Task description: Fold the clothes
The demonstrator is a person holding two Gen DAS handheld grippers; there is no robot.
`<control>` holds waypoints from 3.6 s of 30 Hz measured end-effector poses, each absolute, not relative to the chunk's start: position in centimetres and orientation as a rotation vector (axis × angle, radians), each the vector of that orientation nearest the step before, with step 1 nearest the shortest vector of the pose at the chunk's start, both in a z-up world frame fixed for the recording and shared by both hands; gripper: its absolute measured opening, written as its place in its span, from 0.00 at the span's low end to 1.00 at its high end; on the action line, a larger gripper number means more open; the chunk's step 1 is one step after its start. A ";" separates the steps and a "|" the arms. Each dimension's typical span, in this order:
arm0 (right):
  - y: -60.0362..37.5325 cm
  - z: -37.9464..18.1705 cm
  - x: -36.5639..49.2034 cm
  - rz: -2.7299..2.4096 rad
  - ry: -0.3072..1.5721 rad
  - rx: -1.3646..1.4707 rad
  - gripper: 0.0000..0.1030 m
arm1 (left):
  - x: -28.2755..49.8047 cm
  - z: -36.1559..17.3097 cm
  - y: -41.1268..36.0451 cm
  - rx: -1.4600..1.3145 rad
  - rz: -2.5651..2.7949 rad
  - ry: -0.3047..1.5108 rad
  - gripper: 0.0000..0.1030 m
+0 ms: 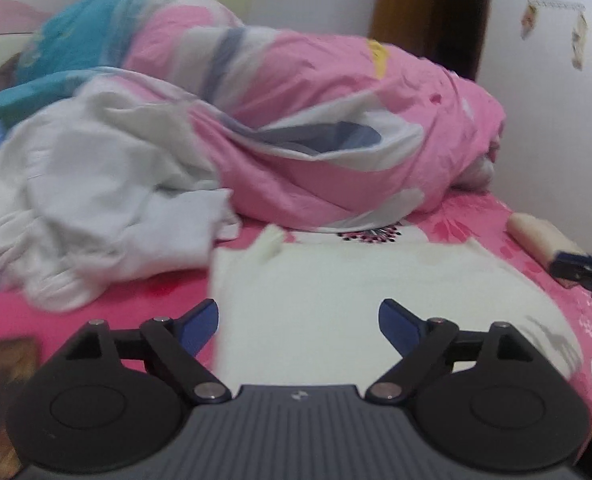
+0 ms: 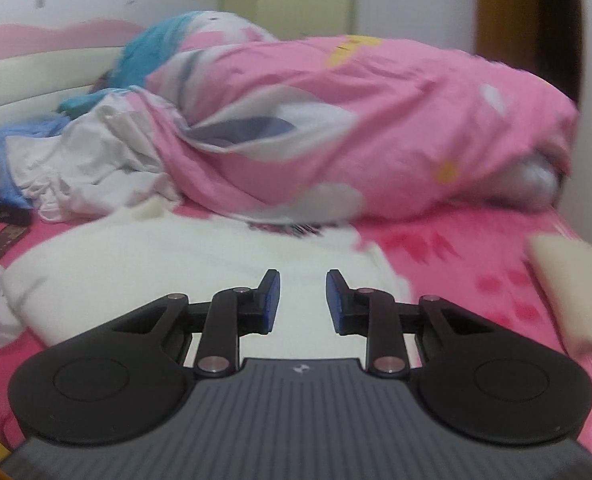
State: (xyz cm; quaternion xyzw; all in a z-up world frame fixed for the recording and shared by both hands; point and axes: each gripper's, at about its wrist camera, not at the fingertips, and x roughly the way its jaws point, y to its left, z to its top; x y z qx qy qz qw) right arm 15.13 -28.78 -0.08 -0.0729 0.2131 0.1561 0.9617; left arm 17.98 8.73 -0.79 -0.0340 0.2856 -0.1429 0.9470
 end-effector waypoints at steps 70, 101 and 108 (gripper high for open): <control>-6.6 -4.8 32.5 0.848 0.501 -0.892 0.04 | 26.6 -8.1 14.5 -0.402 -0.163 0.736 0.87; -17.9 -2.1 34.7 0.768 0.542 -0.688 0.21 | 26.7 -8.4 13.8 -0.319 -0.104 0.726 0.89; -15.5 -4.8 34.8 0.872 0.625 -0.814 0.19 | 26.6 -8.4 13.9 -0.319 -0.108 0.724 0.89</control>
